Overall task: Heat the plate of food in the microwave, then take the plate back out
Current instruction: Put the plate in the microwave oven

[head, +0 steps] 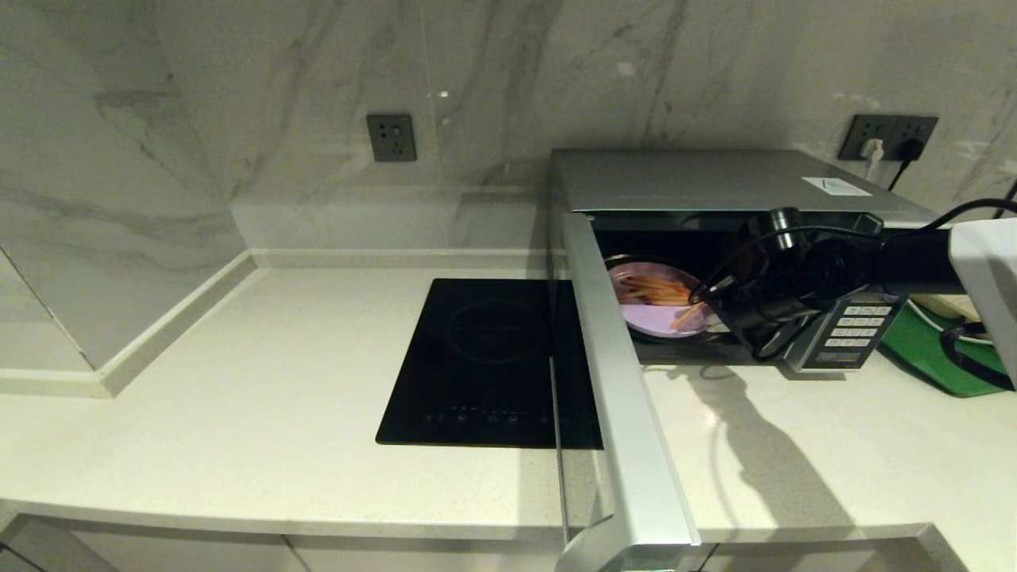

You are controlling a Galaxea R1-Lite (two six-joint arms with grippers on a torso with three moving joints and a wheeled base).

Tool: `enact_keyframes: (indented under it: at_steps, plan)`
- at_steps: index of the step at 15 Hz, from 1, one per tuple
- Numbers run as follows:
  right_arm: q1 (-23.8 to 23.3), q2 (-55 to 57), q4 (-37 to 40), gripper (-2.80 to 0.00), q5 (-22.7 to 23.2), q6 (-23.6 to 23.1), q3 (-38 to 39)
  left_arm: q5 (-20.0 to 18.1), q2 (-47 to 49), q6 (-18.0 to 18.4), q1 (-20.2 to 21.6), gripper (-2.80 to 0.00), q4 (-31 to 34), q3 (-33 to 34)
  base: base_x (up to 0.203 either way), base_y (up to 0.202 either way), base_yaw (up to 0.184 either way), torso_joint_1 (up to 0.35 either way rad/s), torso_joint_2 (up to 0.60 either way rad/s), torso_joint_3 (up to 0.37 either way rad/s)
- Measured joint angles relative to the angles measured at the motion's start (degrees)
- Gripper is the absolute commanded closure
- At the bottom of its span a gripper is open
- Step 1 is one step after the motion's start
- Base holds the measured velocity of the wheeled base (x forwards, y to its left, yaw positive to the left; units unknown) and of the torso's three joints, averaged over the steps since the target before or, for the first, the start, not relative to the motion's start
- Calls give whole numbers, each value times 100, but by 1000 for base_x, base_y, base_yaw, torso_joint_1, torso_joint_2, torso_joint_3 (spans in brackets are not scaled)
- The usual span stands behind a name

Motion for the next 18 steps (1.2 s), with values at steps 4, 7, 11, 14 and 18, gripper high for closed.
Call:
enact_keyframes:
  at_steps: [4,7,11,14,18]
  plan:
    - [4,51,-11,0,-182,-13,-22,-1,0,1,0,0,-2,0,0,0,0,0,0,0]
    - [6,61,-6,-280,-215,0,-52,0,0,3,0,0,0,0,0,0,0,0,0,0]
    - [4,-11,-4,-280,-212,-2,-116,0,0,3,0,0,0,0,0,0,0,0,0,0]
    - [-2,-205,14,-280,-204,-2,-127,0,0,3,0,0,2,0,0,0,0,0,0,0]
    - [4,-577,95,-280,-188,11,38,-2,0,3,0,0,0,0,0,0,0,0,0,0]
